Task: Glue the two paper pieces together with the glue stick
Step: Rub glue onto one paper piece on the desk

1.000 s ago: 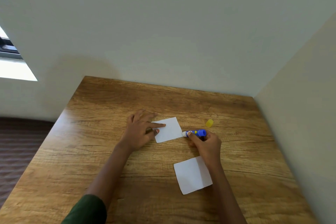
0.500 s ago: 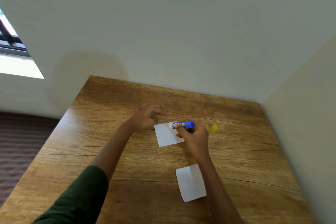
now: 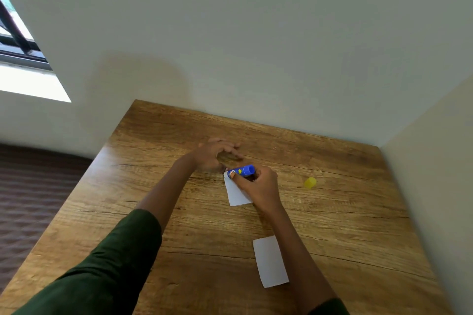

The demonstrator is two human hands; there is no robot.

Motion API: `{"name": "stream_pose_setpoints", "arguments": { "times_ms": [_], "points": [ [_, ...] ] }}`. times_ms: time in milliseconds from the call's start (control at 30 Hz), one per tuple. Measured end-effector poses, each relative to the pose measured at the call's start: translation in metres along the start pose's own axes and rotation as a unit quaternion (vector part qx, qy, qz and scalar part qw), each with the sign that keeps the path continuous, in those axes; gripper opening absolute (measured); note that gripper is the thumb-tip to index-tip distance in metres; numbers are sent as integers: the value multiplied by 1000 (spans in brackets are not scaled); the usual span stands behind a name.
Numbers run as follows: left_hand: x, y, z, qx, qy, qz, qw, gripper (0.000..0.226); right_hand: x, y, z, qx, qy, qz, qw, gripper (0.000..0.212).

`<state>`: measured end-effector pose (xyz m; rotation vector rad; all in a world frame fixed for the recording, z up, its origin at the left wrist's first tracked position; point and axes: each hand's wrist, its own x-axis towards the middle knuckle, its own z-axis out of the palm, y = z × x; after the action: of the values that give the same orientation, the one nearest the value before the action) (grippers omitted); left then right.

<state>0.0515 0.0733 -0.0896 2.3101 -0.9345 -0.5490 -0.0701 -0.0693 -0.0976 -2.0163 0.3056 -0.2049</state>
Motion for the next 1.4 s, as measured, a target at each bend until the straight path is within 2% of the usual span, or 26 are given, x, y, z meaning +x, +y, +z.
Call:
{"name": "stream_pose_setpoints", "arguments": {
  "times_ms": [633,1000,1400],
  "points": [
    [2,-3,6,7,9,-4,1000,60,-8,-5,-5,-21,-37,-11,999,25],
    [3,-8,11,14,11,-10,1000,60,-20,0,-16,-24,-58,18,998,22],
    [0,-5,10,8,8,-6,1000,59,-31,5,-26,-45,-94,13,994,18]
  ]
}}
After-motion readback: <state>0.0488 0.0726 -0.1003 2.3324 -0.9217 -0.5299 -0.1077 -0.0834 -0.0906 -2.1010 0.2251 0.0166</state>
